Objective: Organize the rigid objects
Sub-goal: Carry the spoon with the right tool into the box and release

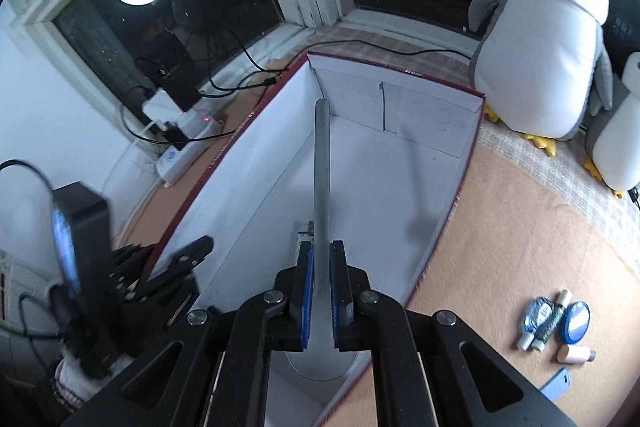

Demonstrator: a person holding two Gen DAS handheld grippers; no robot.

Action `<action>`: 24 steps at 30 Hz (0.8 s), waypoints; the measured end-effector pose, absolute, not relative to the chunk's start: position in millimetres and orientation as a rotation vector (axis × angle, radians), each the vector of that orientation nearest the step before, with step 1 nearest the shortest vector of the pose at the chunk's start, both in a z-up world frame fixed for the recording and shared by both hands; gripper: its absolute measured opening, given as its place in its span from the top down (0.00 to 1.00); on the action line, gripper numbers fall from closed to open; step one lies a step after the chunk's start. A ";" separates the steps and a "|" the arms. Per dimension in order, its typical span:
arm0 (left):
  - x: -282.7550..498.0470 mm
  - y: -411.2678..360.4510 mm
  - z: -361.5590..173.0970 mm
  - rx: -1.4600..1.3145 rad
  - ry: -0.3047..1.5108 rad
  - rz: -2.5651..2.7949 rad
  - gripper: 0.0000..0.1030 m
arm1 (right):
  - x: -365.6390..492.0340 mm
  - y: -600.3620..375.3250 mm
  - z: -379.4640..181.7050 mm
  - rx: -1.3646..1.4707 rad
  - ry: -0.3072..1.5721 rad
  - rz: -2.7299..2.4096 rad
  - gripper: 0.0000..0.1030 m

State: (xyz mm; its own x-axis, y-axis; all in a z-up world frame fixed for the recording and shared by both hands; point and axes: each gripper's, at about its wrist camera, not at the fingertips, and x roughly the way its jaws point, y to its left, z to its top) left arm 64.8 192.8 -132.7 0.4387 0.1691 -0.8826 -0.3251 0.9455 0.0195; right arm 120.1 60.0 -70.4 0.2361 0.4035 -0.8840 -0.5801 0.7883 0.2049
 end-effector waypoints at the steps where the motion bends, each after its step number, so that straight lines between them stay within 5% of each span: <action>1: 64.9 193.0 -132.9 -0.162 1.074 0.307 0.89 | 123.6 63.3 -74.5 -0.185 1.156 0.675 0.93; 24: 65.8 193.6 -133.8 -0.164 1.068 0.306 0.89 | 151.7 84.8 -111.5 -0.242 1.193 0.601 0.93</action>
State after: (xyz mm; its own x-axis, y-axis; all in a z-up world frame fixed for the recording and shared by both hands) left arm 65.8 193.6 -133.8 0.4448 0.1664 -0.8801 -0.3242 0.9459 0.0149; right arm 151.7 84.8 -111.5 0.2370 0.3091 -0.9210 -0.5558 0.8207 0.1324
